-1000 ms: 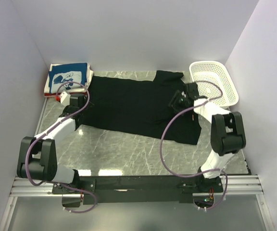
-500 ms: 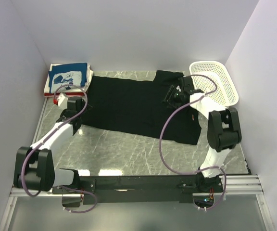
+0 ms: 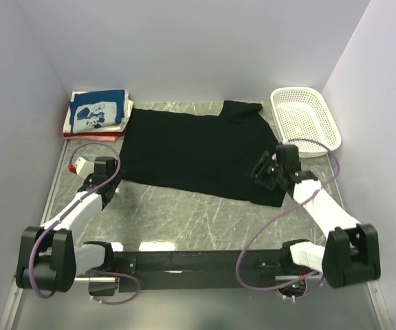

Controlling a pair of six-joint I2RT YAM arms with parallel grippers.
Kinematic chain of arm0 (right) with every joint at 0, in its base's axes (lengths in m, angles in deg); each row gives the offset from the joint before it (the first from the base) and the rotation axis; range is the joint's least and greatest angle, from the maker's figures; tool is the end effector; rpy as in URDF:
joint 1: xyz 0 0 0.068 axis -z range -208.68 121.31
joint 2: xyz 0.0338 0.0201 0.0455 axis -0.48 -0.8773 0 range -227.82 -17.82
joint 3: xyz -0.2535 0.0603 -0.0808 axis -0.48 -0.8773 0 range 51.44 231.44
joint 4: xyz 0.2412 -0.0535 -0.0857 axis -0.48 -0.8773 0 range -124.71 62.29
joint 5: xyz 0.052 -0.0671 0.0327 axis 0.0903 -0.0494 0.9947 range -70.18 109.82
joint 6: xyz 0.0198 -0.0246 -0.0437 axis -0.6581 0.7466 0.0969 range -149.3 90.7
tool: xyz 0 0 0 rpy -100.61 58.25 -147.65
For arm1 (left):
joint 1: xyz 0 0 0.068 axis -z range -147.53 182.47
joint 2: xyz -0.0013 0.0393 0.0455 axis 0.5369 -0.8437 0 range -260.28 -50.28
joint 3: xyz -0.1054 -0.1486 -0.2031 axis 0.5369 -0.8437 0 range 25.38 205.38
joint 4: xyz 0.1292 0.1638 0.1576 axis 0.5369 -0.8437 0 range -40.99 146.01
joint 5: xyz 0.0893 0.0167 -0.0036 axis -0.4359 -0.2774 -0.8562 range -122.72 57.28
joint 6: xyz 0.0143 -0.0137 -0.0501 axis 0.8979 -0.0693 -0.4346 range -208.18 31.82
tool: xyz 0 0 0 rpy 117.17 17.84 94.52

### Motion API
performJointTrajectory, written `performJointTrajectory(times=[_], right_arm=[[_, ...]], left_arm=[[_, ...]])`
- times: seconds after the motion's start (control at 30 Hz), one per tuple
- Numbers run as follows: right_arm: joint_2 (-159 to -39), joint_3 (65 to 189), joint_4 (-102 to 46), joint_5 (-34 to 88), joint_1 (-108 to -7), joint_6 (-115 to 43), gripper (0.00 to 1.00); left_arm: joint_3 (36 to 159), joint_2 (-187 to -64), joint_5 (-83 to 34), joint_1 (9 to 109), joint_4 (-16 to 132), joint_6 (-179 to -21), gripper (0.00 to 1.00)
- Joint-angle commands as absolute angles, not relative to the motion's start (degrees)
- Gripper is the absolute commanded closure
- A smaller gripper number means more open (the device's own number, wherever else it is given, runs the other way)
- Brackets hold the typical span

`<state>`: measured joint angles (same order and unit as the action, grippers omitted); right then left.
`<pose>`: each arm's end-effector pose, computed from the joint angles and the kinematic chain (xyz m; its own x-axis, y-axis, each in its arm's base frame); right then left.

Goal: Fold and stack the t-shirts
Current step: Fold the tshirt

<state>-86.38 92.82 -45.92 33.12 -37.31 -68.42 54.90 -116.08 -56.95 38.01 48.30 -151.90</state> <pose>0.2413 0.0449 0.2233 -0.7389 0.5090 -0.4416 0.2069 0.7950 0.5702 0.2218 -0.0068 0.1838 -0.1214 -0.8097 -0.5741 -0.7109 0.4746 -0.5190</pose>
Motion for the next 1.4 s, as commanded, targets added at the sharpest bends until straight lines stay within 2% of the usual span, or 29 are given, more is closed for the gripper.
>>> performJointTrajectory(times=[0.0, 0.2, 0.47, 1.0, 1.1, 1.17, 1.27, 1.3, 1.37], right_arm=[[-80.4, 86.9, -47.2, 30.0, -37.1, -69.0, 0.44], [-72.9, 80.0, -47.9, 30.5, -36.5, -71.8, 0.43], [-67.2, 74.7, -49.4, 27.6, -33.6, -76.5, 0.32], [-68.4, 70.4, -47.6, 22.2, -26.8, -78.3, 0.34], [-71.0, 70.9, -46.1, 20.7, -26.5, -77.6, 0.35], [-72.9, 71.4, -45.4, 19.9, -26.1, -77.3, 0.36], [-75.7, 72.9, -43.4, 18.5, -26.0, -76.2, 0.46], [-76.5, 74.3, -43.1, 18.2, -26.0, -75.3, 0.57], [-78.7, 76.7, -43.3, 17.9, -26.0, -74.4, 0.75]], left_arm=[[53.9, -118.7, -56.9, 37.2, 53.1, -152.8, 0.38], [51.8, -122.9, -53.9, 35.0, 62.8, -151.1, 0.38], [52.5, -128.4, -51.5, 33.5, 67.3, -149.4, 0.39], [55.8, -132.7, -52.3, 33.3, 63.7, -151.5, 0.47], [56.8, -134.2, -51.9, 33.3, 63.6, -151.5, 0.54], [57.5, -135.0, -51.8, 33.3, 63.3, -151.6, 0.65], [58.6, -135.3, -51.9, 33.3, 61.7, -151.6, 0.82], [58.8, -135.0, -52.4, 33.3, 60.1, -151.7, 0.91], [58.8, -132.8, -53.1, 33.3, 58.7, -151.7, 0.99]])
